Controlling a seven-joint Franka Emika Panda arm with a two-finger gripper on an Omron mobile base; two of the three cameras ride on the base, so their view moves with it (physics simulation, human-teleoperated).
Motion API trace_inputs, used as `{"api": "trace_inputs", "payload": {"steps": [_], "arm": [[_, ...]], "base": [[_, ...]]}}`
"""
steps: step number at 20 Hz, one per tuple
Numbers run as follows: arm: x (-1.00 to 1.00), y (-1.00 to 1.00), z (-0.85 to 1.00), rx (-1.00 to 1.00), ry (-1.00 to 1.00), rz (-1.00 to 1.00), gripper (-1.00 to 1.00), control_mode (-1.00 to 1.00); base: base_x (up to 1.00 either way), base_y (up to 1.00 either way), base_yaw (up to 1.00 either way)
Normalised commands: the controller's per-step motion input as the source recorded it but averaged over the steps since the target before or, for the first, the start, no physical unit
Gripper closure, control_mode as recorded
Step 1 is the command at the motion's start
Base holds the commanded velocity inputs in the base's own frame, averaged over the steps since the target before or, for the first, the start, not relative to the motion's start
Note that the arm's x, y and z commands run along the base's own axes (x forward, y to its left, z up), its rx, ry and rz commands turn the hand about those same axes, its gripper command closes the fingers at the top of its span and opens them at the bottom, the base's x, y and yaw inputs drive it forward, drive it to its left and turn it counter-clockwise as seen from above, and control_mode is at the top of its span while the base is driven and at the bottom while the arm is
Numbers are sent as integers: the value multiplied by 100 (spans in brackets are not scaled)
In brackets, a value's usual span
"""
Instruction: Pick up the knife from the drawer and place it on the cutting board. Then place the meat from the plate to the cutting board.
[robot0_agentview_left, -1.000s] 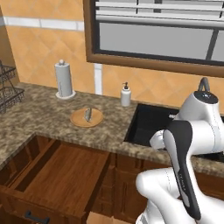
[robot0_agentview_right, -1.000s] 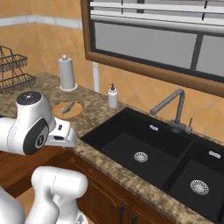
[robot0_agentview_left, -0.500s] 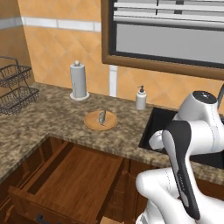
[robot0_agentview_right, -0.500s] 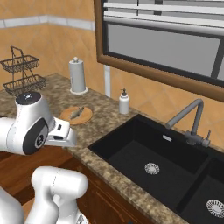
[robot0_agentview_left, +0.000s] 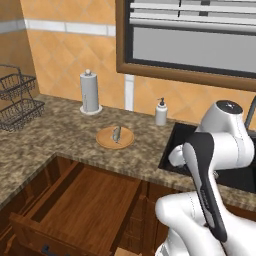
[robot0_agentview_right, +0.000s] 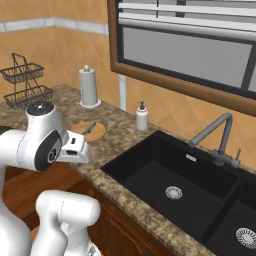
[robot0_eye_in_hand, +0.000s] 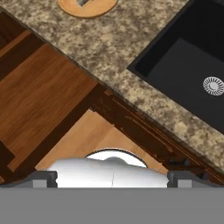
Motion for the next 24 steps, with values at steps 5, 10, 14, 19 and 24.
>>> {"api": "trace_inputs", "payload": {"steps": [5,10,14,19,24], "arm": [[97,33,-4,0,3,0,-100,-100],[100,38,-22,0,9,0,-100,-100],[100,18,-23,0,1,0,-100,-100],[100,19,-13,0,0,-1,-100,-100],[97,32,-5,0,-6,0,-100,-100]], "base": [[0,0,0],[0,0,0],[0,0,0],[0,0,0],[0,0,0]]}}
